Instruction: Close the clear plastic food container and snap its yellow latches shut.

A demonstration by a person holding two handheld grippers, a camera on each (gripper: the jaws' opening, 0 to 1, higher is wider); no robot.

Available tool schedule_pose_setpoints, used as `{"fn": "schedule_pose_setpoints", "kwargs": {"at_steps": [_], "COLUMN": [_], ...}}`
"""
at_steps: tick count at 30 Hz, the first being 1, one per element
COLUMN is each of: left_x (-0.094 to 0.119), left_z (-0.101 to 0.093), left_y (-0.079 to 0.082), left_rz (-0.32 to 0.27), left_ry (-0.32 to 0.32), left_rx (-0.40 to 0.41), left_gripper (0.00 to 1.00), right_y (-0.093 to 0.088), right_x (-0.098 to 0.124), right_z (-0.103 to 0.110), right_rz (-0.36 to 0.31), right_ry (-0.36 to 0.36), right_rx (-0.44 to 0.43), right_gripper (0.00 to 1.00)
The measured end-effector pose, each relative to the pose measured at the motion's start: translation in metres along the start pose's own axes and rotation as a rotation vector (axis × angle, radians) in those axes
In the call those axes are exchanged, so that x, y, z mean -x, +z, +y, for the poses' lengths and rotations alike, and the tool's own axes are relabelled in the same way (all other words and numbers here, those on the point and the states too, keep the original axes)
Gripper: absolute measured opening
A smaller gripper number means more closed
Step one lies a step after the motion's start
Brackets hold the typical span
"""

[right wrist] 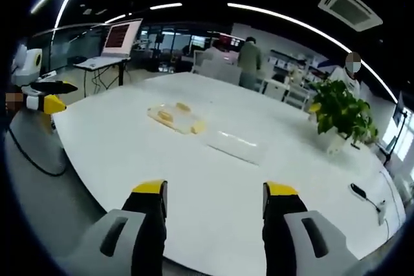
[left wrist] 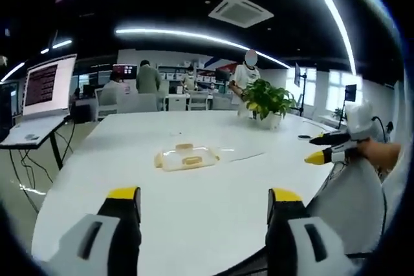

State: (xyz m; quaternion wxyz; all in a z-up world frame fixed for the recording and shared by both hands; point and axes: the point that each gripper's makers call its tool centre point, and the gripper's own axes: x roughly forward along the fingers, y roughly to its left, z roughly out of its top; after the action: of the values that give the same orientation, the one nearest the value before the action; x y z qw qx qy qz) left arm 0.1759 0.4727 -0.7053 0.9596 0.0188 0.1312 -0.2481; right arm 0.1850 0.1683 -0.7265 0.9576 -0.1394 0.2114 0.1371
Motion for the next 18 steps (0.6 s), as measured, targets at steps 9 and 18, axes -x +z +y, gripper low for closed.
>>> {"fn": "schedule_pose_setpoints", "kwargs": {"at_steps": [9,18], "left_x": [-0.044,-0.111], "left_z": [0.048,0.095], "left_y": [0.029,0.037], "left_rz": [0.095,0.245], "left_ry": [-0.046,-0.130], "left_rx": [-0.202,-0.422], "left_gripper": [0.72,0.74], "right_y": [0.058,0.082], "right_x": [-0.054,-0.116], "right_z": [-0.009,0.005], "right_rz": [-0.083,-0.038], "right_ry": [0.095,0.207], "right_rx": [0.212,0.442], "right_gripper": [0.57,0.56]}}
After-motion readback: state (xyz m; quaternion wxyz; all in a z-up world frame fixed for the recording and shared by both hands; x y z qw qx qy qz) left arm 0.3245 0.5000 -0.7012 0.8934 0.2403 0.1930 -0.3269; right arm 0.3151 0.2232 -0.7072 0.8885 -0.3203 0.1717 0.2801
